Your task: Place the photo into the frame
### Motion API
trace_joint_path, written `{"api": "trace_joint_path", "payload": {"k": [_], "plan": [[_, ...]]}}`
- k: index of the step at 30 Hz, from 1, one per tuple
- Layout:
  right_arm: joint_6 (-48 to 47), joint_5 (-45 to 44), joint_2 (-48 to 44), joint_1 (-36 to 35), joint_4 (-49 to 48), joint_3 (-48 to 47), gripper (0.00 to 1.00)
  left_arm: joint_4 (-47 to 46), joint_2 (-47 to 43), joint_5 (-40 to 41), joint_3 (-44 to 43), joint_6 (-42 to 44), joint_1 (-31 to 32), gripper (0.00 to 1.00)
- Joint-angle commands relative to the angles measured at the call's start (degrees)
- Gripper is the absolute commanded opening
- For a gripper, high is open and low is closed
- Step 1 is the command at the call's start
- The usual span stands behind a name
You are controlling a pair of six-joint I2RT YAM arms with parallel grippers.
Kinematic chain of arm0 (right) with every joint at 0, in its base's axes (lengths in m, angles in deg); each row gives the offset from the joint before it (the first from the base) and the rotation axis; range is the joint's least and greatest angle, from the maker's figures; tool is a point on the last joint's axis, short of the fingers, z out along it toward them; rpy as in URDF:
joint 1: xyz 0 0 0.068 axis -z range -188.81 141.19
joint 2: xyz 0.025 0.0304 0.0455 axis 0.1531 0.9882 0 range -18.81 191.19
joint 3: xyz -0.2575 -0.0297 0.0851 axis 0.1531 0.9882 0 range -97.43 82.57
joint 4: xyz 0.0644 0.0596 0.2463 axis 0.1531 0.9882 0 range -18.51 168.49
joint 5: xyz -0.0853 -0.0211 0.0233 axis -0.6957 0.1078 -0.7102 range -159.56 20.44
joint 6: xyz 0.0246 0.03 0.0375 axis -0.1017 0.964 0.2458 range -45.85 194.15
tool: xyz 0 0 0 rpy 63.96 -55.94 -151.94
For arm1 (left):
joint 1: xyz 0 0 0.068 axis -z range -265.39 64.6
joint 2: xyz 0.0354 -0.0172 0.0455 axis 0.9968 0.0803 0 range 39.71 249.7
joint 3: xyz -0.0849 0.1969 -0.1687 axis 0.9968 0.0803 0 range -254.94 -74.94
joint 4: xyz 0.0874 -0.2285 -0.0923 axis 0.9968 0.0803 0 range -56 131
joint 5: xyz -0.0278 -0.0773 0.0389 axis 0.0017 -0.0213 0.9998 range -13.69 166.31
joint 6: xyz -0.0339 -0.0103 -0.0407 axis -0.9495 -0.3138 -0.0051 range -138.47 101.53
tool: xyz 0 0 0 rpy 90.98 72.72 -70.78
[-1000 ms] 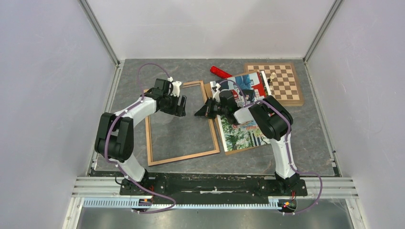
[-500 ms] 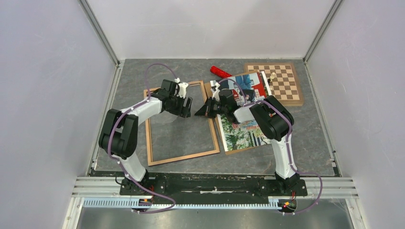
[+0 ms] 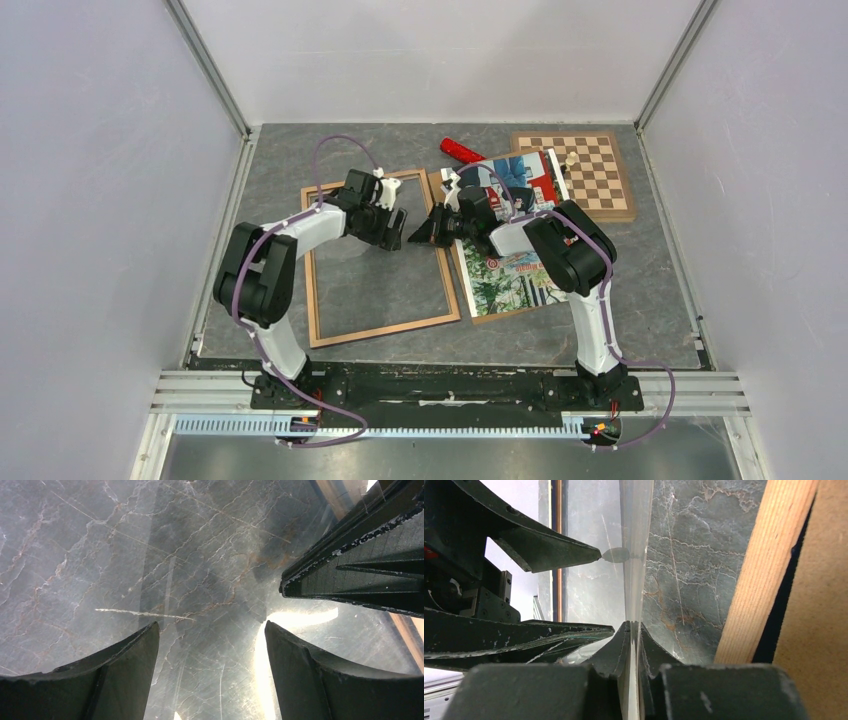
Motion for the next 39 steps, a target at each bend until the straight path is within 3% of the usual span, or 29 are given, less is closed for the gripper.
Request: {"api": "trace_joint_path", "payload": {"k": [1,14,24,39], "plan": [[-2.67,-1.55,-2.04,-0.16,1.49,-1.37,0.07,-0.27,0.96,1.40,-2.73,2.36,0.82,0.83],[-3.53,-1.56,-1.80,-0.40,3.31,-2.77,0.15,3.31,3.67,3.06,-4.81,2.90,1.32,0.83],[-5.38,-2.37,-3.01,-0.40,5.87,-3.57,0.35,5.67,5.44,3.42,-6.47,2.89,1.34,0.83],[-8.82,-3.71,-4.96,-0.41,10.32,-5.42,0.42,6.48,6.30,4.18,-6.78,2.83,1.45,0.83]]}}
